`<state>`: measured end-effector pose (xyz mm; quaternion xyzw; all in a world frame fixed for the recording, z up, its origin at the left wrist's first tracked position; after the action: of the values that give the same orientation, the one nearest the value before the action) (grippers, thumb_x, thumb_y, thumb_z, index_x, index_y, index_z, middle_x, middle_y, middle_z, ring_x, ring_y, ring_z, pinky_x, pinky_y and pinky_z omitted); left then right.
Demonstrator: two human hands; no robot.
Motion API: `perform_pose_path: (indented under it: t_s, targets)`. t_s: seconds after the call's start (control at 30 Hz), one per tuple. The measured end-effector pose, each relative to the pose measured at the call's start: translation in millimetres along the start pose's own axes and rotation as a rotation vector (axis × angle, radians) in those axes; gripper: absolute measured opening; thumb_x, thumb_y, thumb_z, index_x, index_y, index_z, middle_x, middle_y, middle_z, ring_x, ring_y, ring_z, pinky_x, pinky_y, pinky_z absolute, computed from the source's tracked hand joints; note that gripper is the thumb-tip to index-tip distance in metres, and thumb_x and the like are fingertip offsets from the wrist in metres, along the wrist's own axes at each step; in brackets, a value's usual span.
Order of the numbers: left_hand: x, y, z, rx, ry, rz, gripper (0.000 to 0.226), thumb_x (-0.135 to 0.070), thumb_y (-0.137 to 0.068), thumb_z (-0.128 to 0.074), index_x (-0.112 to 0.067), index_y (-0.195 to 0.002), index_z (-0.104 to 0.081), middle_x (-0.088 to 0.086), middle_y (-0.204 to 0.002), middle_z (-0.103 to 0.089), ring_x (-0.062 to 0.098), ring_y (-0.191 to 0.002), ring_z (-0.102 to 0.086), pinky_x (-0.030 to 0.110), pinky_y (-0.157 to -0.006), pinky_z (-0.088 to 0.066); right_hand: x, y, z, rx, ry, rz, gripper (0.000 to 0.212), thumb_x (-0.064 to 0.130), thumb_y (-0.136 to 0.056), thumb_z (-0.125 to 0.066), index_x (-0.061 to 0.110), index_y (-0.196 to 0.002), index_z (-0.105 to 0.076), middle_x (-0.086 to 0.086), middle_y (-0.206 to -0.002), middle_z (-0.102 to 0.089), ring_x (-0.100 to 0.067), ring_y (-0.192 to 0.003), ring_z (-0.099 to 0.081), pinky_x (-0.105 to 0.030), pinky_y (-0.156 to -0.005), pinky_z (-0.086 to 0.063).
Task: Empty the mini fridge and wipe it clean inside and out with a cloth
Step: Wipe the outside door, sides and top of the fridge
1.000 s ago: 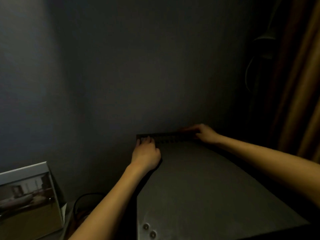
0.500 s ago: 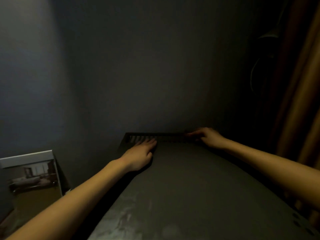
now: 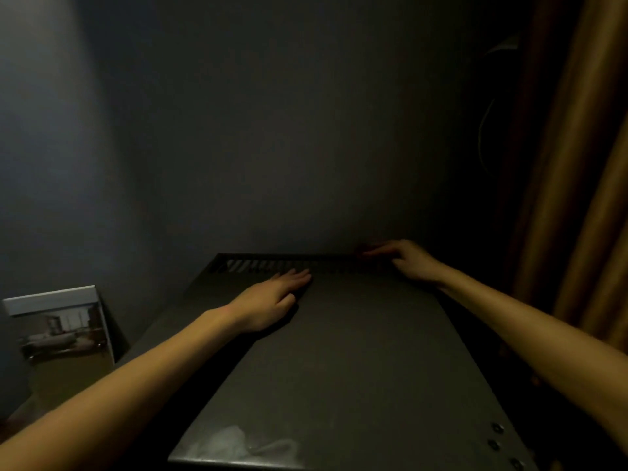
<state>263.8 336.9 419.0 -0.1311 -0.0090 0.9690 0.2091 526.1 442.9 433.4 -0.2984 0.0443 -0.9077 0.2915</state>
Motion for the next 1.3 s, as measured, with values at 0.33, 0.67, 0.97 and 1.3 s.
perform_pose_path:
  t_s: [0.33, 0.67, 0.97, 1.3]
  targets:
    - [-24.5, -21.9, -12.2, -0.004, -0.014, -0.055, 0.055, -0.009, -0.102, -0.034, -0.021, -0.152, -0.014, -0.005, -0.160, -0.008, 0.007, -0.147, -0.004, 0.014, -0.110, 0.000, -34.4, 61.4, 32.1, -0.042, -0.208, -0.042, 0.042, -0.014, -0.089, -0.047, 0.012, -0.116, -0.065, 0.002, -0.115, -0.063, 0.010, -0.098, -0.060, -0.010, -0.093, -0.045]
    - [-33.9, -26.0, -12.1, -0.010, -0.011, -0.006, 0.056, -0.010, -0.101, -0.036, -0.024, -0.153, -0.020, -0.004, -0.160, -0.012, 0.012, -0.148, -0.009, 0.020, -0.113, -0.010, -35.2, 37.9, 10.6, -0.197, -0.195, -0.103, 0.041, -0.016, -0.087, -0.044, 0.004, -0.115, -0.068, -0.014, -0.124, -0.064, -0.021, -0.121, -0.054, -0.014, -0.098, -0.038]
    - [-42.5, -20.2, -12.7, -0.006, -0.001, -0.036, 0.055, -0.008, -0.100, -0.038, -0.021, -0.152, -0.023, -0.001, -0.160, -0.016, 0.016, -0.148, -0.013, 0.031, -0.117, -0.015, -2.2, 89.2, -1.9, -0.308, -0.138, -0.101, 0.044, -0.008, -0.089, -0.045, 0.022, -0.108, -0.071, -0.002, -0.134, -0.056, -0.018, -0.129, -0.047, -0.022, -0.110, -0.026]
    - [-52.2, -6.1, -11.3, 0.010, 0.000, -0.093, 0.053, -0.011, -0.102, -0.036, -0.017, -0.152, -0.023, 0.002, -0.160, -0.017, 0.017, -0.148, -0.015, 0.030, -0.116, -0.016, 87.1, 195.0, -7.1, -0.103, -0.464, -0.053, 0.038, -0.003, -0.083, -0.042, 0.008, -0.107, -0.068, -0.006, -0.115, -0.063, -0.005, -0.109, -0.060, -0.016, -0.090, -0.046]
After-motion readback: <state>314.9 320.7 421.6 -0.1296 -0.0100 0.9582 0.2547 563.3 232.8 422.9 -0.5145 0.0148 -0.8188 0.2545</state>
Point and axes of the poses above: each hand's wrist, its own y-axis away from the middle knuckle, its own z-axis out of the back of the hand, x = y × z, the point moved 3 cm from there along -y, towards the middle knuckle
